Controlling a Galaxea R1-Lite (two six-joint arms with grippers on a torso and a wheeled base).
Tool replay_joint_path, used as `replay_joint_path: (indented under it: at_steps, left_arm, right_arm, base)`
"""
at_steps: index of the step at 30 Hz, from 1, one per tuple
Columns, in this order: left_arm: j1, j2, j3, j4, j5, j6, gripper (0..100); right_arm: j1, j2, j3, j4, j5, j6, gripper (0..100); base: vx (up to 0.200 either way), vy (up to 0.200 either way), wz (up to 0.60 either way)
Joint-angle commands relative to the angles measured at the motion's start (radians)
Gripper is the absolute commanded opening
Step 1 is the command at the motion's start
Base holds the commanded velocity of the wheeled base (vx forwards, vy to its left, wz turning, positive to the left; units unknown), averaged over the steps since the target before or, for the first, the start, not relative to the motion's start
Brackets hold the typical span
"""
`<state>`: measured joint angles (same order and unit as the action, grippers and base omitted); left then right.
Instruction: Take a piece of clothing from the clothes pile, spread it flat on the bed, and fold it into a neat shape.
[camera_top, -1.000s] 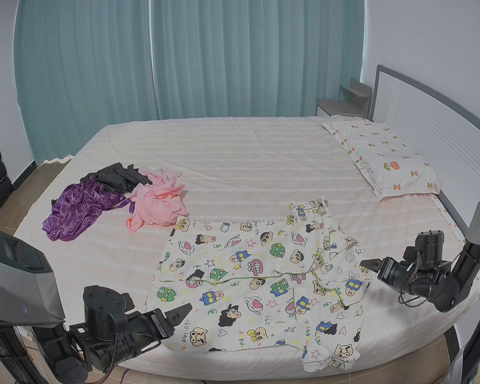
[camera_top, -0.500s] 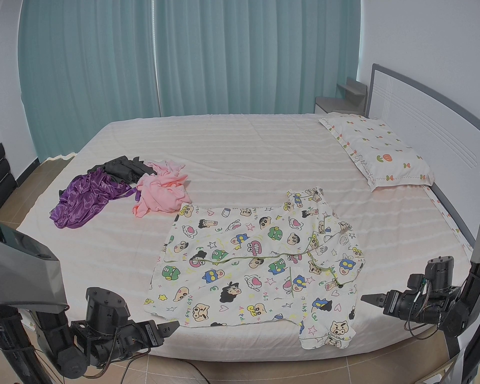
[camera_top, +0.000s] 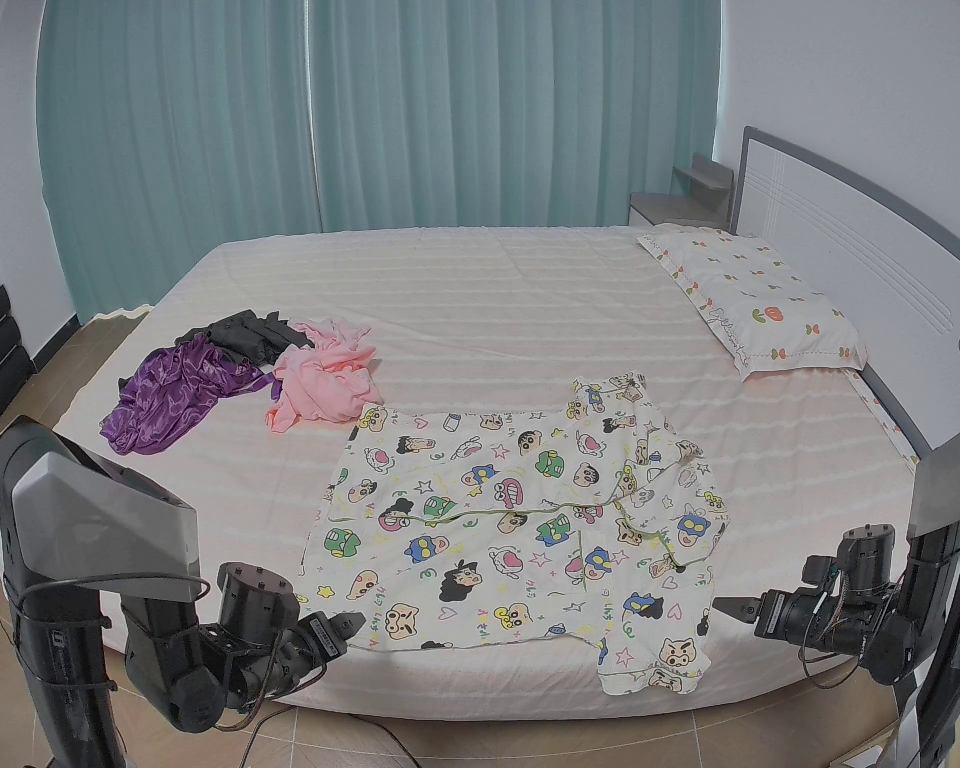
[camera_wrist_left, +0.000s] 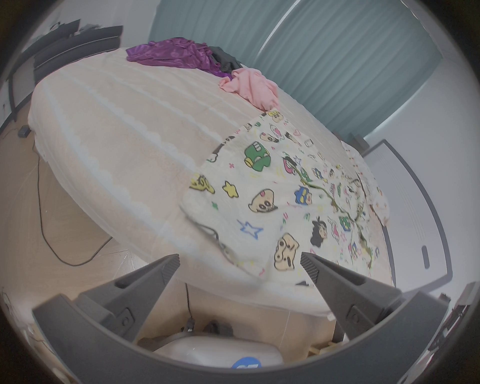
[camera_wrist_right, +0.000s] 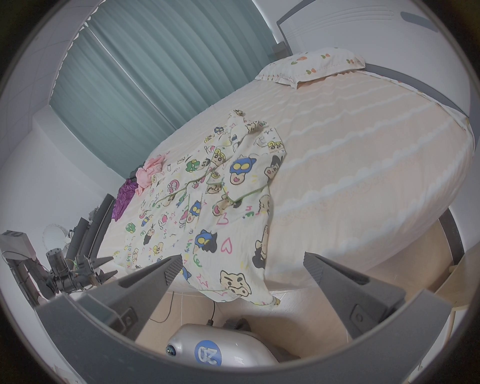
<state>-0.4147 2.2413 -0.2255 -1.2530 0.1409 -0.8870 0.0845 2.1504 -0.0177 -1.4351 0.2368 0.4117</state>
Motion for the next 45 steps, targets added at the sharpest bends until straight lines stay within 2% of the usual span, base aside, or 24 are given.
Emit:
replay_joint_path:
  at_steps: [1,7,10,11,18,20,22,23,25,28,45]
  left_arm:
    - [0.011,0.034,-0.034,0.000,0.008,-0.012,100]
    - [0.042,0.069,-0.078,0.000,0.020,-0.027,100]
    - [0.045,0.115,-0.110,0.000,0.072,-0.021,100]
    - [0.045,0.121,-0.115,0.000,0.083,-0.020,0]
    - [0.053,0.116,-0.130,-0.014,0.095,-0.026,0]
    - [0.057,0.116,-0.132,-0.029,0.103,-0.026,0]
    - [0.071,0.124,-0.133,-0.105,0.126,-0.027,0]
    - [0.071,0.124,-0.133,-0.105,0.126,-0.027,0]
    - [0.086,0.132,-0.136,-0.177,0.126,-0.024,0]
    - [0.105,0.141,-0.155,-0.221,0.128,-0.023,0]
    - [0.111,0.141,-0.170,-0.227,0.126,-0.024,0]
  right_arm:
    - [0.005,0.032,0.018,0.001,0.001,-0.004,100]
    - [0.031,0.040,0.018,0.022,0.016,-0.056,100]
    - [0.067,0.055,0.018,0.038,0.045,-0.077,100]
    - [0.077,0.063,0.018,0.044,0.045,-0.090,100]
    - [0.064,0.247,0.018,-0.031,0.049,-0.248,100]
    - [0.060,0.279,0.018,-0.054,0.044,-0.264,100]
    - [0.057,0.350,0.018,-0.136,0.038,-0.312,100]
    - [0.057,0.350,0.018,-0.136,0.038,-0.312,100]
    - [0.075,0.376,0.018,-0.136,0.006,-0.366,100]
    - [0.078,0.394,0.018,-0.136,-0.007,-0.422,100]
    - [0.143,0.417,-0.047,-0.136,0.006,-0.447,100]
  base:
    - [0.000,0.000,0.00]
    - [0.000,0.000,0.00]
    - [0.000,0.000,0.00]
    - [0.000,0.000,0.00]
    - [0.000,0.000,0.00]
    - [0.000,0.000,0.00]
    - [0.000,0.000,0.00]
    - [0.000,0.000,0.00]
    - [0.000,0.000,0.00]
    - [0.000,0.000,0.00]
    - [0.000,0.000,0.00]
